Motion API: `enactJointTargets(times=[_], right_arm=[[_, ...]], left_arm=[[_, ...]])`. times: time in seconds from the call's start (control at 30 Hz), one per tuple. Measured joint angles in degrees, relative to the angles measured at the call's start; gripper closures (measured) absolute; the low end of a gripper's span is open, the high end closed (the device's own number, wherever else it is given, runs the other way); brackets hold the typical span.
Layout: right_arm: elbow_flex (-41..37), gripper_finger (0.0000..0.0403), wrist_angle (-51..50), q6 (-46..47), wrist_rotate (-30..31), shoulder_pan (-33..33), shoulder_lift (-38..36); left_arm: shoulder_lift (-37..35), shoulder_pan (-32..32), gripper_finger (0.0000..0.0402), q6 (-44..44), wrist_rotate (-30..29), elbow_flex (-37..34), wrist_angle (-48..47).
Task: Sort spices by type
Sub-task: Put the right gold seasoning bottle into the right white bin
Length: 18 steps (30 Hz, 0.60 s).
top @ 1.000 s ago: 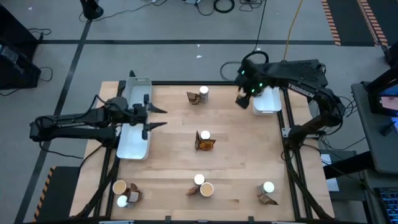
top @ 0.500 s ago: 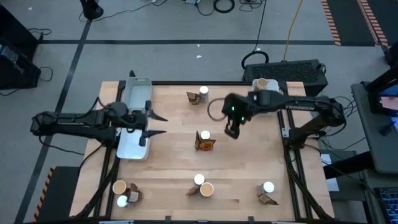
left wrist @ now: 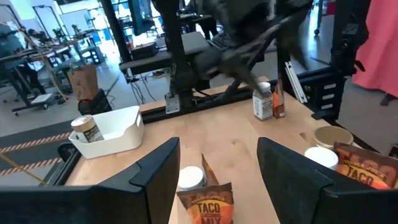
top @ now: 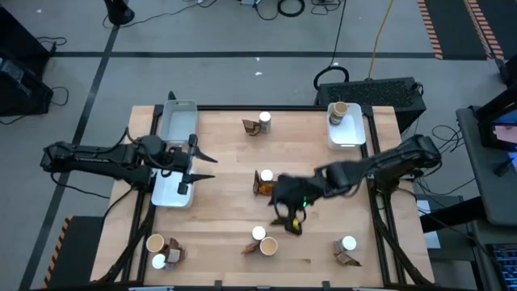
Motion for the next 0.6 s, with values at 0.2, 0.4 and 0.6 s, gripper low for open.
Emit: enactJointTargets(times=[0.2, 0.4, 0.6], right_arm=[[0.0, 0.0099, 9.3, -0.7, 0.0, 3.9, 6.3], [4.4, 0.0099, 11.0, 1.5, 0.0, 5.6, 13.5], [22.1, 0.0099, -5.1, -3.8, 1.6, 7.6, 22.6]], left_arm=[[0.0, -2.1, 0.0183, -0.4, 0.0, 0.0, -3.0], [0.0, -4.5, 0.0183, -1.5, 0.0, 0.0, -4.7], [0.0, -6.2, 0.0183, -1.7, 0.0, 0.0, -5.0]])
